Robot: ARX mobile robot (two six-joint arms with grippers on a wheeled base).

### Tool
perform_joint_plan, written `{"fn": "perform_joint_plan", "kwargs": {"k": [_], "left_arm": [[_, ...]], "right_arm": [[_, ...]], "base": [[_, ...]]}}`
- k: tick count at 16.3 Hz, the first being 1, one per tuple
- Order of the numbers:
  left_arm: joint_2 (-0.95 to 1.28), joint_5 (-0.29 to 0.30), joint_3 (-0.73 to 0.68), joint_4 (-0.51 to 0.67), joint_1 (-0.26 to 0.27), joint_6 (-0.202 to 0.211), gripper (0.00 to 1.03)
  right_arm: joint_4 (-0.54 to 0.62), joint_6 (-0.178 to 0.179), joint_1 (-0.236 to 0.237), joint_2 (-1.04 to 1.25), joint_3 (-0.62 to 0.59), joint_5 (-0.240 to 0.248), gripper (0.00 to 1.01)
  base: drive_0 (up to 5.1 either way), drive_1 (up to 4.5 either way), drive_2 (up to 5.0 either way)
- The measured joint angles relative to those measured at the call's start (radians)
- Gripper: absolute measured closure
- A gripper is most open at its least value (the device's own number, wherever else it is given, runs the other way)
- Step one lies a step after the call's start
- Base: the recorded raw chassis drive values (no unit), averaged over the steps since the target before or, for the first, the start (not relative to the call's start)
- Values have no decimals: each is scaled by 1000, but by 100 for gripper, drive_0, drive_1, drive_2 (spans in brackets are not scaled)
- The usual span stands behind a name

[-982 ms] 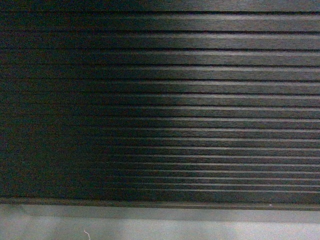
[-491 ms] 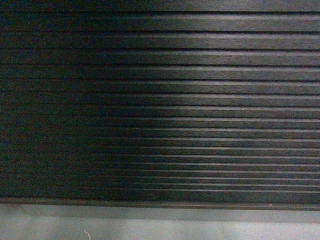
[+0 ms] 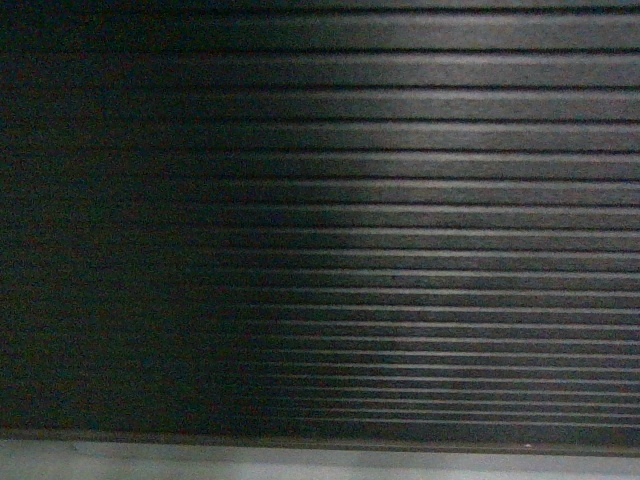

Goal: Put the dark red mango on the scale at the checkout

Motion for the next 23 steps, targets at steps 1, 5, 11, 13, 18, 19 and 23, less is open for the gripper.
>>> {"fn": "perform_joint_plan", "kwargs": {"k": [1, 5, 11, 13, 18, 19, 23], "left_arm": [[0, 1, 0, 1, 0, 0, 5], [0, 0, 0, 1, 0, 0, 5], [0, 0, 0, 1, 0, 0, 5], [0, 0, 0, 1, 0, 0, 5], [0, 1, 0, 0, 0, 0, 5], [0, 1, 0, 2, 0, 0, 5], [0, 0, 0, 2, 0, 0, 5]], "right_arm": [[1, -1, 0, 0, 0, 2, 3], [1, -1, 0, 0, 0, 0, 3], [2, -1, 0, 0, 0, 1, 3], [1, -1, 0, 0, 0, 0, 3], [0, 1, 0, 0, 0, 1, 3], [4, -1, 0, 0, 0, 1, 3], [-2, -1, 0, 0, 0, 2, 3]], "base": [[0, 0, 0], [0, 0, 0], [0, 0, 0], [0, 0, 0], [0, 0, 0], [0, 0, 0], [0, 0, 0]]}}
